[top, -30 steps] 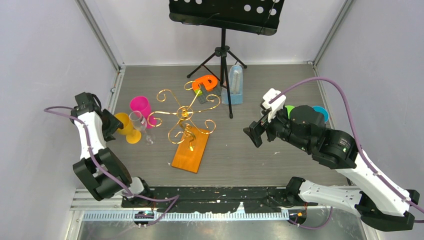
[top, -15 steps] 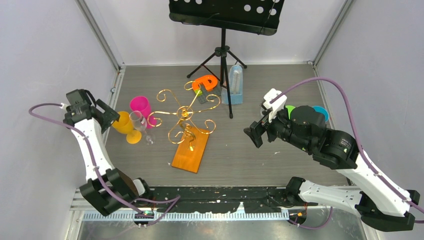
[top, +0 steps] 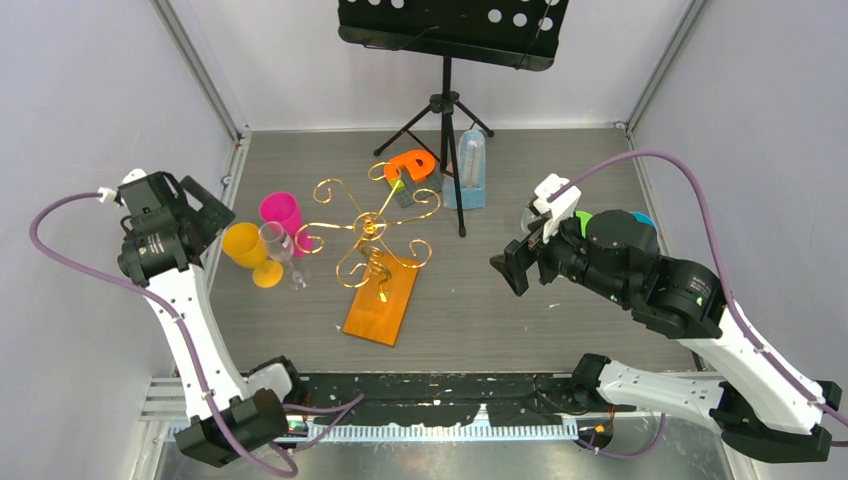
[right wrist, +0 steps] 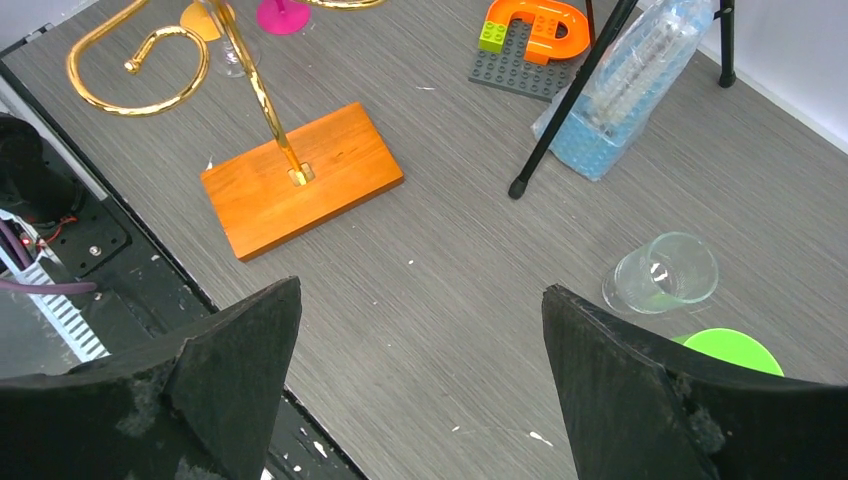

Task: Take the wine glass off the wine glass rack
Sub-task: Reset both arms

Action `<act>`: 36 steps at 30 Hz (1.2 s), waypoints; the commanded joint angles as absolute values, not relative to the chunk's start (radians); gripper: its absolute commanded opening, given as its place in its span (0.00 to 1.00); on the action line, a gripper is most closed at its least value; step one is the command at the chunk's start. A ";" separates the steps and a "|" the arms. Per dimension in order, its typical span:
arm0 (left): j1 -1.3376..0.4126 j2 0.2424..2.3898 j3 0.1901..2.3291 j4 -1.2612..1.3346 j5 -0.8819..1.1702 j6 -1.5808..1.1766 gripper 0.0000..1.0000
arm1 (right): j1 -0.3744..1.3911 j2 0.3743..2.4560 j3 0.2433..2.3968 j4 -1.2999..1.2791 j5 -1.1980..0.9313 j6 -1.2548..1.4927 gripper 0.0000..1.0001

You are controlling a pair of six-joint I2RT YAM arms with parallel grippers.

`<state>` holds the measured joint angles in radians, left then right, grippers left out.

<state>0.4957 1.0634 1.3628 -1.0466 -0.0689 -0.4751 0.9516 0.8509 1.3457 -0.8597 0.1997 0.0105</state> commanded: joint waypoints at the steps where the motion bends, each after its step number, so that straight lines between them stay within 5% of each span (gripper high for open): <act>1: 0.400 1.019 1.455 -1.038 -0.105 -0.412 1.00 | 0.948 0.861 1.413 -0.870 0.202 0.055 0.97; 13: 0.138 0.912 1.584 -0.997 0.018 -0.306 0.99 | 0.948 0.900 1.474 -0.961 0.271 0.136 0.96; 36: -0.267 0.783 1.539 -0.904 0.561 -0.168 1.00 | 0.948 0.834 1.534 -1.236 0.768 0.382 0.95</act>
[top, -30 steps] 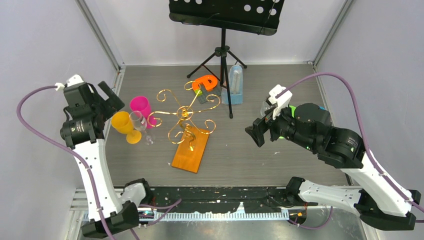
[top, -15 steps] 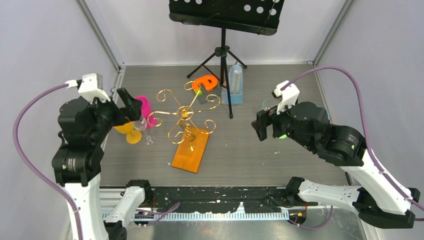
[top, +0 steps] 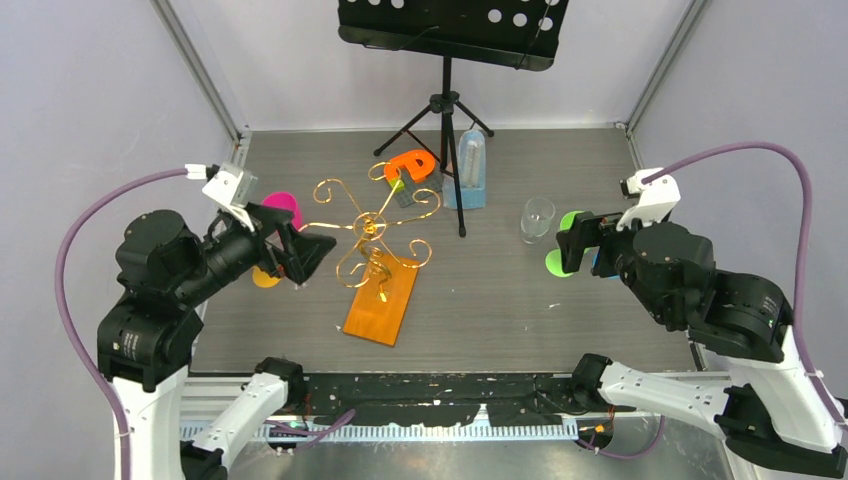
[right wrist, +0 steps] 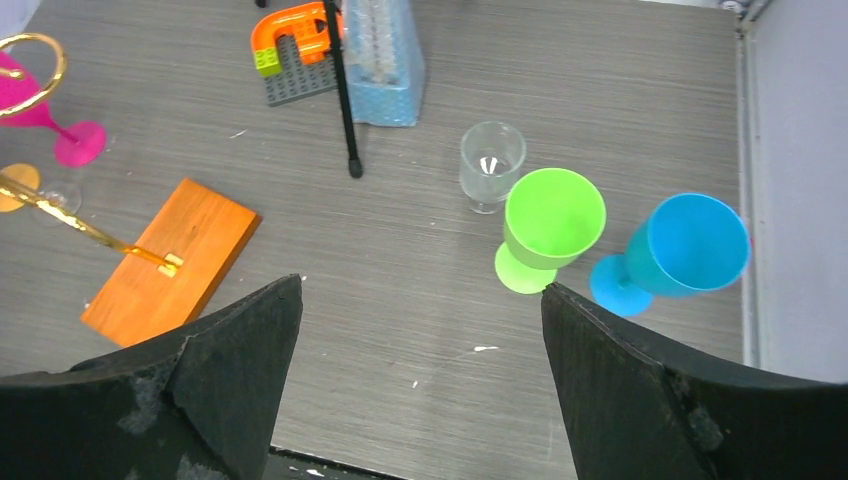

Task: Take the wine glass off the wine glass rack
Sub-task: Reset both arms

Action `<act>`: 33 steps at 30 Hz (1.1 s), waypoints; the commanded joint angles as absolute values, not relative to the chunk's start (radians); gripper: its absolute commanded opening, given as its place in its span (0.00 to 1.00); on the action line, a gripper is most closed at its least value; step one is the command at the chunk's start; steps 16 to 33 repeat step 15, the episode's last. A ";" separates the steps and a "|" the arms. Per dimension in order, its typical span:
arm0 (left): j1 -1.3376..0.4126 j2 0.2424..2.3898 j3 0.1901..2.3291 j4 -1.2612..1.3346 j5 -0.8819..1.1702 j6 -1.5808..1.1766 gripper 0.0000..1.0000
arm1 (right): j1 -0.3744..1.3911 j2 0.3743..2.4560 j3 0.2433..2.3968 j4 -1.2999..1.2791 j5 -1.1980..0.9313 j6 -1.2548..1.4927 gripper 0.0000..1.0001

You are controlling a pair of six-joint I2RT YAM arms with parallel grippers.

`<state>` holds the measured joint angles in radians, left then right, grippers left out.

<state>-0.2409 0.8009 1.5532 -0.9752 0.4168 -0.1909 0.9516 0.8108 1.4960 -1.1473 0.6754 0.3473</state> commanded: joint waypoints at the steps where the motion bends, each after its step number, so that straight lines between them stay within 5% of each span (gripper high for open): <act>1: -0.271 0.780 1.532 -0.898 0.590 -0.168 1.00 | 0.948 0.836 1.531 -1.241 0.772 0.380 0.95; 33: -0.299 0.727 1.474 -0.854 0.663 -0.152 1.00 | 0.948 0.775 1.479 -1.143 0.764 0.322 0.95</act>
